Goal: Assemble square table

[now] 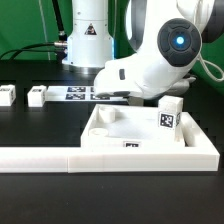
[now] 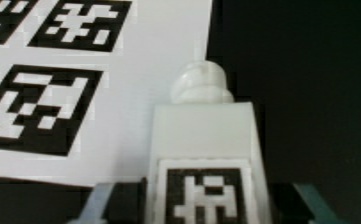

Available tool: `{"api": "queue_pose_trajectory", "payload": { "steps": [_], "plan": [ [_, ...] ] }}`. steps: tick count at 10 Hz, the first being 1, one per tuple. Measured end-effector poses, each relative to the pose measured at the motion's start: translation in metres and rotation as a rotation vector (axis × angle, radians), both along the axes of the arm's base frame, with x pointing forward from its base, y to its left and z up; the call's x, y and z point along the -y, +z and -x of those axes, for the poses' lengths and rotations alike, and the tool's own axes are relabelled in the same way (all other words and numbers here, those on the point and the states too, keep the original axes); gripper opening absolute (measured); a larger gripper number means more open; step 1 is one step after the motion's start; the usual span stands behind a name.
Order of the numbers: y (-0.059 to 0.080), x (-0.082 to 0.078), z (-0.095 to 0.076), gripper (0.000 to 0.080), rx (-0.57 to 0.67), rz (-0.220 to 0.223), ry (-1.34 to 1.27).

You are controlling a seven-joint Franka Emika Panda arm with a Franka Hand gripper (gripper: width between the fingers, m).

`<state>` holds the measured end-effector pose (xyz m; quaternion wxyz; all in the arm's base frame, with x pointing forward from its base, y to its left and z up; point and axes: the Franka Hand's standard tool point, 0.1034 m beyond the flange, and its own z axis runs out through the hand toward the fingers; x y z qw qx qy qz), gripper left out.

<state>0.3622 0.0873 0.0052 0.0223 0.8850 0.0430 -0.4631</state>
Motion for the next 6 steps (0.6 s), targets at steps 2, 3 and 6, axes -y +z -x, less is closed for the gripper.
{"api": "queue_pose_trajectory", "payload": {
  "steps": [2,3,6],
  "plan": [
    [0.027,0.003,-0.01,0.0287,-0.017,-0.018,-0.012],
    [0.043,0.005,-0.016,0.0287,-0.024,-0.025,-0.024],
    [0.082,0.017,-0.03,0.0287,-0.021,-0.047,-0.043]
  ]
}}
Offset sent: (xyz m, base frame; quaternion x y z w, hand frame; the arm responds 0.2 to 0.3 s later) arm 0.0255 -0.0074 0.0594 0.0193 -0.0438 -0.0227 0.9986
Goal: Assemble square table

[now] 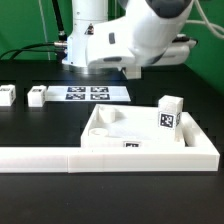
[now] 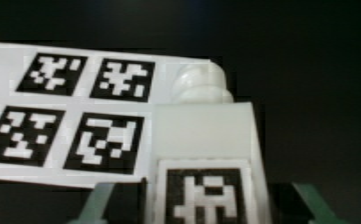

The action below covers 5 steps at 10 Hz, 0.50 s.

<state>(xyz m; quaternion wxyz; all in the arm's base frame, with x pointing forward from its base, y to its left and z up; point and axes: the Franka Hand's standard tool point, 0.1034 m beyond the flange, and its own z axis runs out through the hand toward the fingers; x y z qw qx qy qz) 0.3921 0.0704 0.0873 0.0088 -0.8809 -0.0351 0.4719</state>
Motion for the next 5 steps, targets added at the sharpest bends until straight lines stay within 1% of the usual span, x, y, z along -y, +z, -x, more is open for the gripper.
{"api": "queue_pose_trajectory", "payload": {
  "steps": [1,2,3,4,5],
  "plan": [
    [-0.005,0.0,0.0,0.0287,0.008,0.004,0.0],
    [-0.013,-0.001,-0.009,0.0287,0.08,0.001,0.001],
    [-0.011,-0.001,-0.013,0.0287,0.172,-0.007,-0.002],
    [-0.01,0.0,-0.014,0.0287,0.244,-0.016,-0.004],
    [-0.01,0.003,-0.023,0.0287,0.314,-0.03,-0.002]
  ]
}}
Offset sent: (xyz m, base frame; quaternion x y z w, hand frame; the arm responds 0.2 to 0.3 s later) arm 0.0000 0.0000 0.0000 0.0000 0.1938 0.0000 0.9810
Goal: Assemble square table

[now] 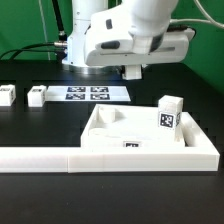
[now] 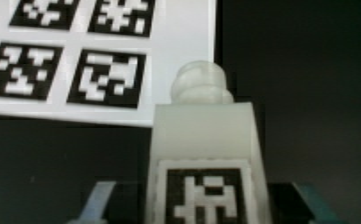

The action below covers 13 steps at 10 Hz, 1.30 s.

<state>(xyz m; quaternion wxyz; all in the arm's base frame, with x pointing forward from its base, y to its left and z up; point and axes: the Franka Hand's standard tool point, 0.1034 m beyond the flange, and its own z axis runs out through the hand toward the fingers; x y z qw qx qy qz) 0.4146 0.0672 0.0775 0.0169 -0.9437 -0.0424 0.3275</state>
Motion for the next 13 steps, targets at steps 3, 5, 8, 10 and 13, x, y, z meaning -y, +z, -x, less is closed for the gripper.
{"api": "queue_pose_trajectory", "payload": {
  "steps": [3,5,8,10,13],
  "plan": [
    [0.013,0.005,-0.032,0.0287,0.142,-0.024,0.008],
    [0.014,0.001,-0.048,0.0287,0.258,-0.022,0.007],
    [0.013,0.006,-0.051,0.0287,0.454,-0.025,0.0],
    [0.021,0.016,-0.069,0.0287,0.565,-0.049,0.045],
    [0.027,0.028,-0.092,0.0287,0.75,-0.054,0.08]
  ]
}}
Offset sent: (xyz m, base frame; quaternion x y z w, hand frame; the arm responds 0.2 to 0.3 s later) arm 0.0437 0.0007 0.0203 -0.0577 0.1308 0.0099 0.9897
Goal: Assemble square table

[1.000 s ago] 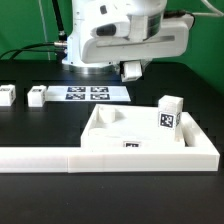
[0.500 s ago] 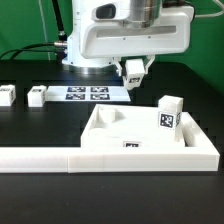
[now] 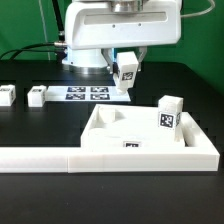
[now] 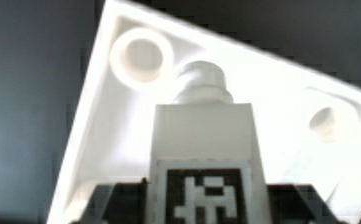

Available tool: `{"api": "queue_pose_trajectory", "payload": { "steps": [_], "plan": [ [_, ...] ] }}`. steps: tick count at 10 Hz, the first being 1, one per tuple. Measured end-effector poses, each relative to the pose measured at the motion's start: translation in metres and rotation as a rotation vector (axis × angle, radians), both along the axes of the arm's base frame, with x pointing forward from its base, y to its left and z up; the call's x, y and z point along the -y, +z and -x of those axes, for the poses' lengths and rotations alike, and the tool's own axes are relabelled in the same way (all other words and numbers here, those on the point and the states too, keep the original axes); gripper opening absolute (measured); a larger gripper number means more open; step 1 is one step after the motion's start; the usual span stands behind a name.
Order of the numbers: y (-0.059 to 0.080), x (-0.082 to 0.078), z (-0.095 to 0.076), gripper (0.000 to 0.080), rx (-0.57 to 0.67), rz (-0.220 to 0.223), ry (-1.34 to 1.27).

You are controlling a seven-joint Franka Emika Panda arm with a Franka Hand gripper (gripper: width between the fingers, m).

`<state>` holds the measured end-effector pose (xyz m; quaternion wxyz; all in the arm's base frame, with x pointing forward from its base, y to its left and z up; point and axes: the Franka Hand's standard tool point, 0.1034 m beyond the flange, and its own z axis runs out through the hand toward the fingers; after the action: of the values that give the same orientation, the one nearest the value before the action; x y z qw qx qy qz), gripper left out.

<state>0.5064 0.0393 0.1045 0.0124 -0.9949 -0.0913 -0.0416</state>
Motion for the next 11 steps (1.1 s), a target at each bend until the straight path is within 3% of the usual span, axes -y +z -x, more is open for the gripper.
{"api": "queue_pose_trajectory", "payload": {
  "steps": [3,4,6,8,11],
  "plan": [
    [0.001,0.015,-0.007,0.0287,0.219,0.033,0.01],
    [0.0,0.021,-0.009,0.0287,0.223,0.036,0.001],
    [0.003,0.019,-0.019,0.0288,0.162,-0.014,-0.181],
    [-0.003,0.023,-0.031,0.0288,0.17,-0.008,-0.184],
    [-0.003,0.022,-0.029,0.0288,0.168,-0.008,-0.183]
  ]
}}
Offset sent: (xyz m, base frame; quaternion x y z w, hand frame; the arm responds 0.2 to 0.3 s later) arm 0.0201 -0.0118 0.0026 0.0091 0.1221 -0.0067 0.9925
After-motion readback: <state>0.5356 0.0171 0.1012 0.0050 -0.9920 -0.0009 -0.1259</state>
